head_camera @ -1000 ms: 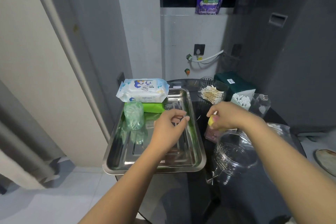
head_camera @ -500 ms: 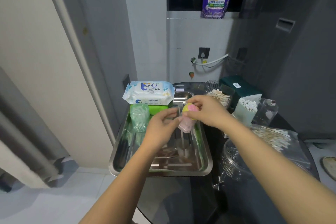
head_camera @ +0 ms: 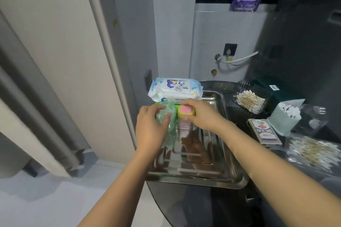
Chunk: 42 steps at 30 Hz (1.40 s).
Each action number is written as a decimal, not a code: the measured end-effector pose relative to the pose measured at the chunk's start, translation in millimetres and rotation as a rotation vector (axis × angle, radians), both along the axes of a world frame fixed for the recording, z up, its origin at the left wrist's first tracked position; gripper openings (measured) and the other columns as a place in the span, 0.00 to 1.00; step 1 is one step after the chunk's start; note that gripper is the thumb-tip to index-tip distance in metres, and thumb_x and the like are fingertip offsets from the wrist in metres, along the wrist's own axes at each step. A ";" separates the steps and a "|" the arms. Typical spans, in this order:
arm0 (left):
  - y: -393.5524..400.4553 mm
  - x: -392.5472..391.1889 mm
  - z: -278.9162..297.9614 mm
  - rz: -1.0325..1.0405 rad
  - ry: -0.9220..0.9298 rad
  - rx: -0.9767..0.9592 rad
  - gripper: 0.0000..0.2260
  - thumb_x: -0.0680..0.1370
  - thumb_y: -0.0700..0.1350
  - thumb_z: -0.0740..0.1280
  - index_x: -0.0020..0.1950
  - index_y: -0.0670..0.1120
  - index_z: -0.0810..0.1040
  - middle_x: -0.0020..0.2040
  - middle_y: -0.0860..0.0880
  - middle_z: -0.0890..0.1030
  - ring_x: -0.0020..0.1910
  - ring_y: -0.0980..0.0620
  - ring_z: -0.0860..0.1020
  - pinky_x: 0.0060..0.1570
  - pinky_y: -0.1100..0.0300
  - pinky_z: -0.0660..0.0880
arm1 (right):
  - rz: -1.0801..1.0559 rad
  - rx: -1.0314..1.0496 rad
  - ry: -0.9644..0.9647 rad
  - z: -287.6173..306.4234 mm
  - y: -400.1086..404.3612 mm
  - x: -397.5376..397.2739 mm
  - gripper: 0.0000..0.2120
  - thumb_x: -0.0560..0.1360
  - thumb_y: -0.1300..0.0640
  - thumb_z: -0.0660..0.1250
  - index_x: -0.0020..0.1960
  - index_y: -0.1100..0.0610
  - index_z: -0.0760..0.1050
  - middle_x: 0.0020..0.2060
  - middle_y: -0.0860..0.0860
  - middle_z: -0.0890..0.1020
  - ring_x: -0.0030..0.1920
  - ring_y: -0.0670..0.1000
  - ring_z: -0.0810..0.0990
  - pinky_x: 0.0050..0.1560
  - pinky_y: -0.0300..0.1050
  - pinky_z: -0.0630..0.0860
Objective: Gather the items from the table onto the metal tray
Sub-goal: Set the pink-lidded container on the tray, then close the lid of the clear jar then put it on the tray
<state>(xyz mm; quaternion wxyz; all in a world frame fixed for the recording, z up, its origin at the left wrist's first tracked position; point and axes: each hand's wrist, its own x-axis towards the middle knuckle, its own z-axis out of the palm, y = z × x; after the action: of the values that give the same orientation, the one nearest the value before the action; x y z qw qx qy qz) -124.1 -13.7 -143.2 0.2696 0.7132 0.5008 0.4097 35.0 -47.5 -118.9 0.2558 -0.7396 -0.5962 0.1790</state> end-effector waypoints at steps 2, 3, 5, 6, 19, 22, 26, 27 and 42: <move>0.9 2.7 -1.7 -0.031 0.028 0.014 0.14 0.74 0.47 0.70 0.59 0.51 0.78 0.55 0.50 0.72 0.59 0.49 0.71 0.51 0.66 0.65 | -0.010 0.025 -0.015 -3.7 2.1 -1.1 0.22 0.73 0.63 0.67 0.67 0.53 0.71 0.64 0.52 0.76 0.61 0.52 0.74 0.54 0.36 0.66; 0.5 4.5 -2.7 -0.049 0.044 0.012 0.16 0.74 0.46 0.70 0.61 0.50 0.78 0.58 0.49 0.71 0.61 0.49 0.69 0.52 0.68 0.62 | -0.017 0.043 -0.020 -5.4 2.7 -1.2 0.23 0.73 0.63 0.67 0.67 0.53 0.71 0.64 0.52 0.75 0.62 0.52 0.74 0.55 0.35 0.64; 0.2 7.3 -4.2 -0.062 0.082 0.017 0.16 0.74 0.46 0.70 0.61 0.50 0.78 0.61 0.47 0.70 0.64 0.48 0.67 0.53 0.67 0.61 | -0.028 0.062 -0.021 -7.6 3.1 -2.0 0.23 0.73 0.63 0.67 0.68 0.53 0.71 0.65 0.52 0.75 0.63 0.52 0.73 0.56 0.35 0.64; 0.4 7.8 -5.1 -0.059 0.097 0.021 0.15 0.74 0.46 0.70 0.61 0.50 0.78 0.62 0.46 0.70 0.64 0.47 0.67 0.53 0.65 0.63 | -0.029 0.061 -0.016 -8.6 3.0 -2.5 0.24 0.73 0.63 0.67 0.68 0.53 0.70 0.66 0.51 0.75 0.64 0.52 0.73 0.58 0.36 0.64; -36.0 32.7 6.4 -0.168 0.138 0.137 0.11 0.73 0.47 0.69 0.56 0.51 0.81 0.56 0.48 0.74 0.61 0.48 0.70 0.56 0.62 0.55 | -0.012 -0.103 -0.231 30.6 -90.6 40.4 0.20 0.74 0.53 0.68 0.65 0.50 0.73 0.63 0.49 0.76 0.64 0.50 0.72 0.63 0.44 0.67; -55.0 50.5 7.1 -0.308 0.090 0.086 0.10 0.73 0.49 0.71 0.53 0.52 0.81 0.52 0.49 0.77 0.57 0.50 0.74 0.60 0.57 0.61 | -0.028 -0.243 -0.222 39.4 -122.3 60.1 0.20 0.74 0.53 0.68 0.65 0.49 0.73 0.61 0.48 0.78 0.60 0.49 0.76 0.61 0.43 0.71; -80.2 72.6 6.5 -0.475 0.093 0.091 0.10 0.73 0.49 0.71 0.53 0.51 0.82 0.51 0.52 0.79 0.55 0.53 0.74 0.58 0.57 0.63 | -0.060 -0.342 -0.263 42.7 -150.1 83.8 0.23 0.72 0.47 0.69 0.65 0.50 0.73 0.58 0.48 0.79 0.56 0.48 0.76 0.55 0.40 0.71; -85.2 77.7 5.9 -0.511 0.081 0.093 0.10 0.72 0.49 0.71 0.52 0.50 0.82 0.50 0.52 0.79 0.54 0.52 0.75 0.60 0.53 0.67 | -0.062 -0.366 -0.258 41.3 -156.7 89.5 0.25 0.71 0.45 0.69 0.66 0.50 0.72 0.61 0.48 0.77 0.60 0.49 0.75 0.60 0.41 0.70; -123.4 111.9 -1.4 -0.715 -0.034 -0.274 0.08 0.76 0.46 0.68 0.54 0.51 0.79 0.52 0.48 0.81 0.43 0.62 0.78 0.50 0.69 0.73 | -0.013 -0.313 -0.143 35.5 -197.3 105.5 0.43 0.62 0.42 0.75 0.73 0.45 0.59 0.70 0.47 0.67 0.67 0.47 0.69 0.67 0.43 0.66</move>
<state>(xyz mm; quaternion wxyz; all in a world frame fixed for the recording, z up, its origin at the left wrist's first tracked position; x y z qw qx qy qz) -12.2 -137.1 -144.6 0.4968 0.7933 0.2658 0.2308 140.5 -244.8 -83.5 0.0955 -0.7851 -0.5730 0.2151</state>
